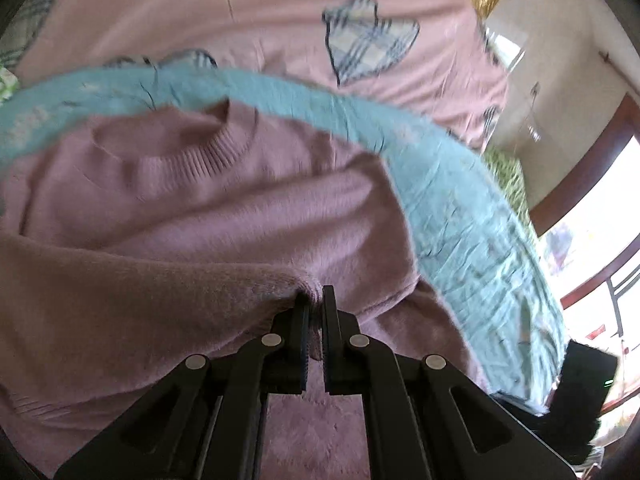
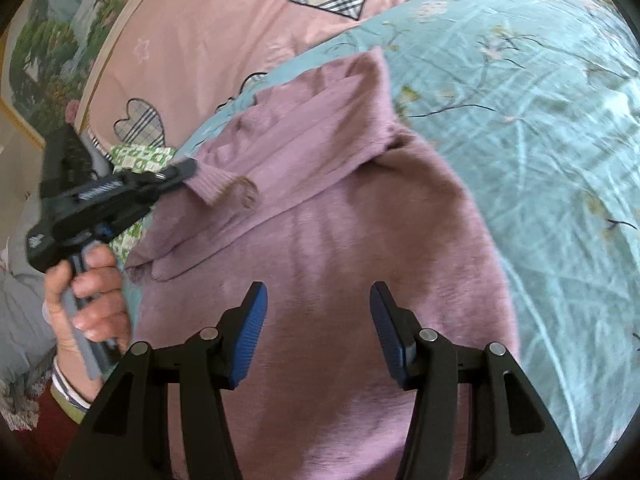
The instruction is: Fold small clothes
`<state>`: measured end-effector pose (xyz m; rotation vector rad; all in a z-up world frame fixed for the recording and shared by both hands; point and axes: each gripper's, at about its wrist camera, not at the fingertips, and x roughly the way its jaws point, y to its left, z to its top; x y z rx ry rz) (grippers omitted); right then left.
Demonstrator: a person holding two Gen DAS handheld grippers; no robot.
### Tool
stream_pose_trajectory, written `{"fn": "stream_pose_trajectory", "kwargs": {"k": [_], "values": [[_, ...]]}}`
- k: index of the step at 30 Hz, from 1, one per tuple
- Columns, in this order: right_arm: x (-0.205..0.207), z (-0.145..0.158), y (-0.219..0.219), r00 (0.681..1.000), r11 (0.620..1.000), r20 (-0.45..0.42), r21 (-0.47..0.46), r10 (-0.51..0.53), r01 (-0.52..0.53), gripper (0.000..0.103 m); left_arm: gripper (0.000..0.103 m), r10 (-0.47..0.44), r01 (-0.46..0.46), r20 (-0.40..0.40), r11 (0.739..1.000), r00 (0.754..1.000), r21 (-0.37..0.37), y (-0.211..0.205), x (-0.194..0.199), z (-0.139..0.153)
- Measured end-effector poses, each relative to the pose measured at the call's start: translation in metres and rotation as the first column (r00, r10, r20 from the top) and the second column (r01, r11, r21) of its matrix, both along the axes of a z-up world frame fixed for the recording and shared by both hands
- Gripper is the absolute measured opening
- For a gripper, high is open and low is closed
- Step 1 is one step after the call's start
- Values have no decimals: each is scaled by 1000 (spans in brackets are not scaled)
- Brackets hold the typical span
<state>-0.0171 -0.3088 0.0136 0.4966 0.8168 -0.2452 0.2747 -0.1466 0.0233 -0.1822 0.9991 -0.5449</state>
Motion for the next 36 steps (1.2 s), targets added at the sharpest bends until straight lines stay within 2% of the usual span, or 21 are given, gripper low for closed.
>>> {"fn": "stream_pose_trajectory", "kwargs": {"k": [3, 4, 5, 7, 8, 10, 13, 16, 17, 20, 22, 25, 27, 29, 30, 31, 32, 33, 34, 36], "values": [[0, 1, -5, 1000, 1000, 8, 2, -18, 18, 55, 8, -9, 9, -42, 1000, 999, 4, 0, 0, -17], [1, 2, -6, 1000, 1000, 11, 3, -19, 19, 55, 18, -9, 9, -51, 1000, 999, 2, 4, -3, -19], [3, 3, -7, 1000, 1000, 12, 2, -19, 19, 55, 33, -11, 11, -61, 1000, 998, -4, 9, -7, -19], [10, 4, -7, 1000, 1000, 9, 3, -17, 17, 55, 47, 10, -9, -44, 1000, 999, 6, 26, -22, -15], [15, 4, -6, 1000, 1000, 6, 3, -15, 15, 56, 50, 19, -19, -31, 1000, 999, 6, 36, -30, -12], [26, 6, -4, 1000, 1000, 11, 6, -1, 1, 61, 52, 53, -53, -9, 998, 999, 15, 64, -48, -5], [48, 10, 4, 999, 999, 18, -10, 45, -45, 65, 57, 153, -154, 26, 985, 988, 75, 113, -71, -2], [79, 13, 19, 992, 988, 18, -93, 125, -123, 69, 60, 286, -295, 78, 941, 955, 168, 168, -88, -3], [86, 13, 22, 990, 983, 13, -116, 142, -140, 72, 62, 332, -345, 96, 917, 938, 202, 187, -92, -4], [118, 6, 28, 980, 956, -35, -216, 194, -197, 74, 63, 425, -437, 102, 861, 899, 262, 233, -92, -13], [140, -3, 28, 973, 938, -76, -259, 218, -230, 75, 63, 463, -470, 96, 838, 881, 277, 255, -89, -20], [162, -17, 28, 959, 927, -115, -247, 260, -282, 74, 63, 480, -481, 83, 825, 873, 297, 269, -81, -31], [173, -24, 31, 941, 918, -99, -211, 322, -337, 74, 63, 485, -482, 73, 820, 872, 310, 269, -76, -37], [181, -26, 38, 921, 903, -77, -179, 382, -390, 42, 63, 501, -496, 72, 807, 862, 320, 268, -68, -42], [187, -25, 40, 914, 903, -82, -143, 398, -406, 13, 63, 506, -502, 77, 804, 859, 321, 266, -65, -42], [188, -21, 41, 913, 905, -74, -125, 400, -407, 9, 63, 514, -513, 88, 796, 853, 322, 265, -63, -41], [186, -11, 41, 914, 907, -50, -115, 402, -405, 9, 63, 524, -523, 93, 787, 847, 328, 266, -61, -41], [181, 5, 39, 914, 911, 11, -83, 406, -404, 8, 63, 531, -530, 96, 780, 842, 332, 264, -55, -41], [173, 32, 32, 908, 914, 112, -23, 404, -405, 8, 63, 539, -538, 99, 775, 837, 332, 264, -54, -39], [157, 70, 19, 898, 921, 225, 1, 379, -389, 8, 63, 548, -548, 101, 769, 830, 329, 263, -51, -37]]}}
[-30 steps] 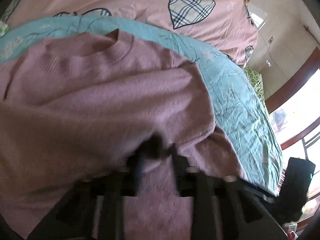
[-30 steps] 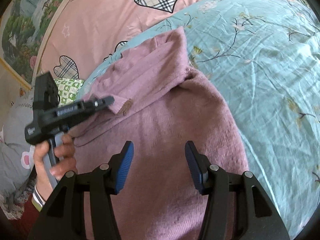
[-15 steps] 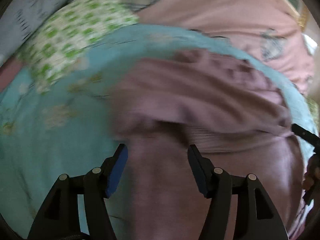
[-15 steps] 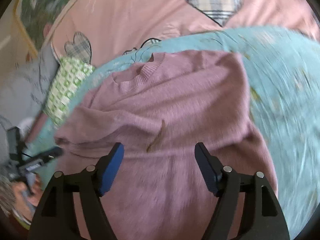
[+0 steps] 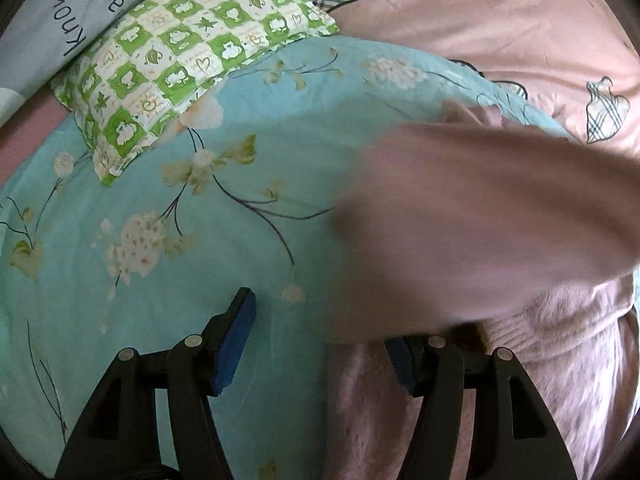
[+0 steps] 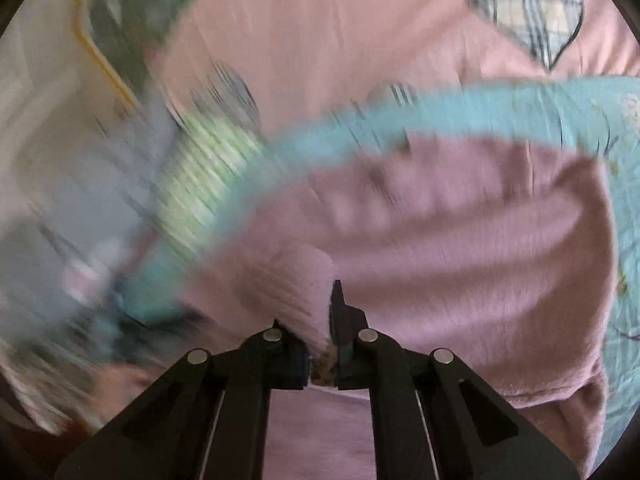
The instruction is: Fold small clothes
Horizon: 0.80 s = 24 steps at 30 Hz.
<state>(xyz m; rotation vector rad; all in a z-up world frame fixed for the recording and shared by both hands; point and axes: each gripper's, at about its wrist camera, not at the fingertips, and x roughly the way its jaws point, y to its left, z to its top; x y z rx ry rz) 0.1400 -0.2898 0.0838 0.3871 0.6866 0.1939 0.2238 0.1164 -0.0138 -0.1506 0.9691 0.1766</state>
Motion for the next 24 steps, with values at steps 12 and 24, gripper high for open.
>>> {"fn": "stream_pose_trajectory", "kwargs": {"k": [12, 24], "values": [[-8, -57, -77, 925, 984, -335, -58, -179, 170, 8, 62, 116, -115, 42, 993, 992, -30, -4, -16, 5], [-14, -49, -72, 873, 929, -353, -274, -337, 248, 19, 66, 75, -74, 33, 997, 997, -30, -2, -22, -9]]}}
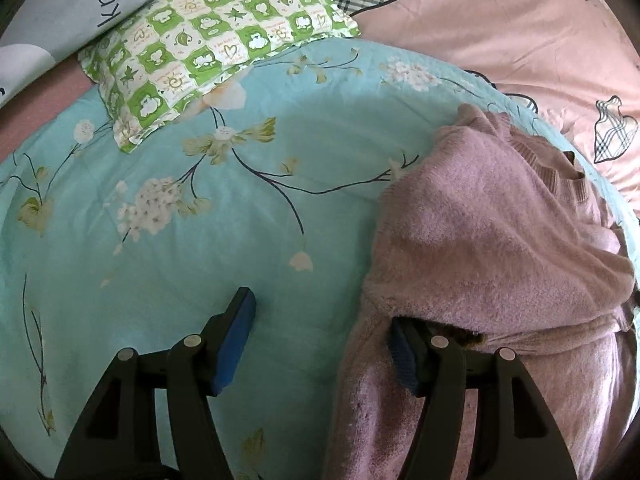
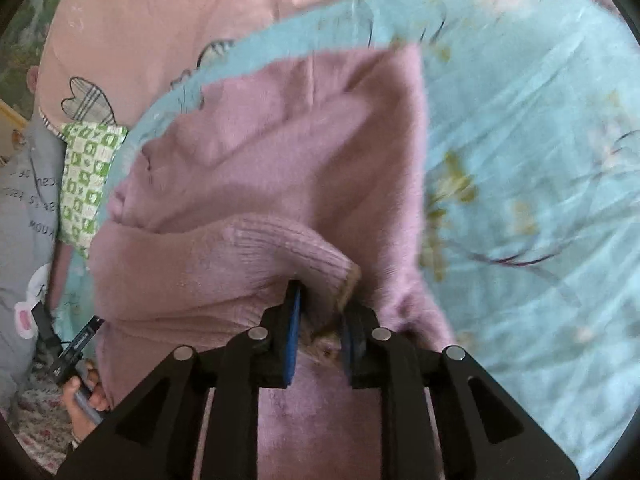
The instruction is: Fold small clothes
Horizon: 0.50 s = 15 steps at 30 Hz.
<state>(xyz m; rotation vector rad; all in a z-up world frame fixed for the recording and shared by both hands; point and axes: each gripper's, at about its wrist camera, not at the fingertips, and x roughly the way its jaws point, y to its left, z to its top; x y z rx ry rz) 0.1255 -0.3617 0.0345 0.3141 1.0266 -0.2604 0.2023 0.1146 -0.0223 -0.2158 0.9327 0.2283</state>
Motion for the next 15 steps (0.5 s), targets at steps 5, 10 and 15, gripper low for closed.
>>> {"fn": "stream_pose_trajectory", "kwargs": {"k": [5, 10, 15], "values": [[-3, 23, 15, 997, 994, 19, -90, 71, -70, 68, 67, 2, -2, 8, 1000, 1000, -8, 1, 1, -1], [-6, 26, 39, 979, 991, 163, -72, 119, -109, 61, 70, 10, -10, 18, 1000, 1000, 6, -2, 1, -3], [72, 31, 101, 945, 949, 192, 119, 266, -291, 61, 71, 10, -11, 33, 1000, 999, 4, 1, 2, -4]]}}
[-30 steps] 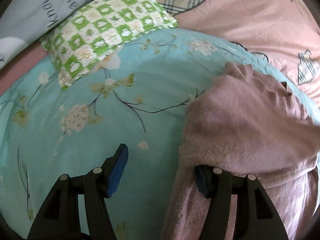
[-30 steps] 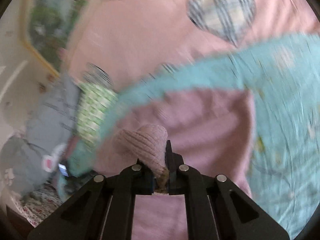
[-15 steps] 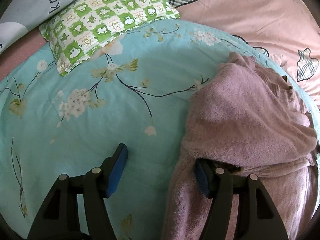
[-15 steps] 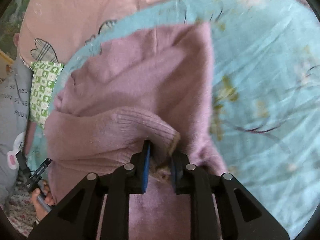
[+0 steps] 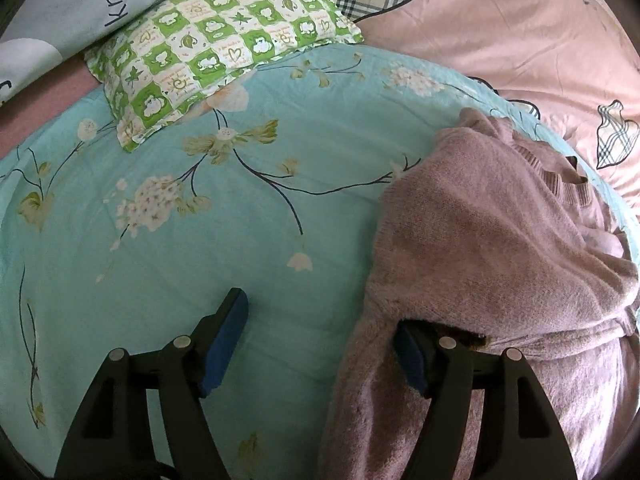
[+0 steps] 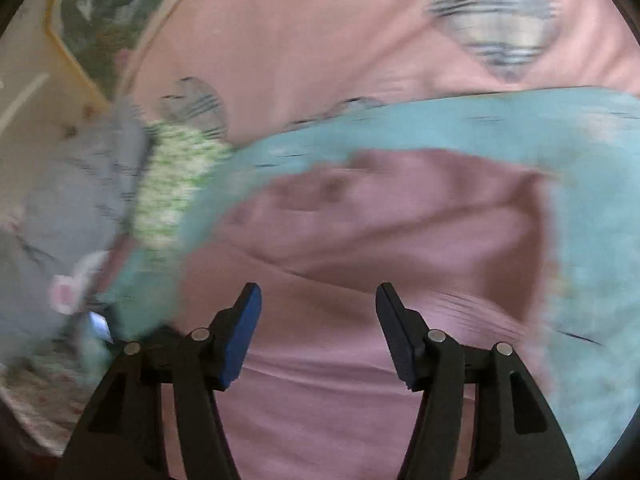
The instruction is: Fold small clothes
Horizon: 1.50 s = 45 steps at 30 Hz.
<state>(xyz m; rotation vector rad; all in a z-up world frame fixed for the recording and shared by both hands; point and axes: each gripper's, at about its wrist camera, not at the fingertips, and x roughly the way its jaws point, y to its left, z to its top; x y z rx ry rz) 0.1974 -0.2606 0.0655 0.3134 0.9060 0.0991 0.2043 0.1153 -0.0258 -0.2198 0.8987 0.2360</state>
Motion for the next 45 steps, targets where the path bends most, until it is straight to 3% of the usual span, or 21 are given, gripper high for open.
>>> {"fn": "stream_pose_trajectory", "kwargs": {"k": [3, 6, 8, 12, 15, 16, 17, 18, 20, 22, 24, 27, 29, 30, 33, 34, 35, 40, 43, 45], "values": [[55, -9, 50, 994, 994, -28, -12, 107, -108, 61, 71, -2, 2, 12, 1000, 1000, -15, 2, -1, 0], [107, -36, 89, 980, 987, -118, 27, 161, -159, 61, 71, -2, 3, 29, 999, 1000, -36, 5, -2, 0], [133, -57, 113, 964, 983, -194, 5, 182, -185, 61, 71, -3, 5, 41, 998, 999, -55, 8, -3, 0], [171, -90, 121, 944, 996, -324, -23, 70, -81, 61, 73, 0, 7, 67, 995, 998, -101, 12, -8, 0], [193, -107, 126, 918, 995, -382, 30, 104, -100, 61, 74, -2, 10, 73, 994, 997, -109, 12, -7, 0], [200, -114, 134, 904, 991, -409, 28, 129, -129, 52, 74, -2, 11, 75, 994, 997, -111, 11, -7, 1], [205, -119, 142, 894, 987, -423, 4, 149, -162, 22, 74, -2, 11, 77, 993, 997, -114, 12, -7, 1], [209, -123, 150, 886, 982, -433, -9, 166, -189, 9, 74, -2, 12, 80, 993, 997, -118, 12, -7, 1], [221, -127, 160, 890, 978, -415, -3, 188, -208, 5, 74, 0, 10, 85, 992, 996, -122, 12, -8, 1], [233, -127, 163, 918, 979, -340, 41, 202, -201, 5, 74, 4, 8, 92, 992, 996, -128, 12, -10, 1], [239, -127, 148, 961, 977, -227, 176, 156, -117, 5, 74, 8, 7, 101, 990, 995, -143, 13, -12, 1], [234, -128, 127, 987, 926, -120, 375, 106, -54, 9, 74, 12, 6, 109, 987, 994, -159, 14, -14, 0], [227, -123, 131, 981, 943, -144, 322, 132, -79, 22, 75, 12, 5, 109, 987, 994, -158, 14, -13, 0], [220, -114, 139, 973, 962, -149, 234, 177, -139, 24, 75, 13, 4, 108, 988, 994, -157, 14, -12, 0], [208, -101, 153, 948, 969, -204, 75, 246, -235, 46, 75, 15, 3, 110, 988, 994, -156, 13, -13, 0], [205, -99, 154, 942, 968, -222, 41, 250, -247, 58, 76, 13, 4, 109, 988, 994, -156, 13, -13, 0], [204, -95, 153, 938, 966, -232, 15, 256, -260, 60, 76, 12, 5, 108, 988, 994, -153, 13, -13, 0], [221, -110, 173, 873, 935, -369, -28, 319, -354, 60, 77, 6, 12, 110, 988, 994, -155, 13, -12, 0], [231, -137, 192, 810, 901, -479, -84, 338, -425, 57, 78, 1, 17, 116, 987, 993, -162, 15, -12, -1], [232, -155, 201, 765, 868, -551, -135, 335, -477, 37, 78, 0, 20, 119, 986, 993, -165, 15, -13, -1]]}}
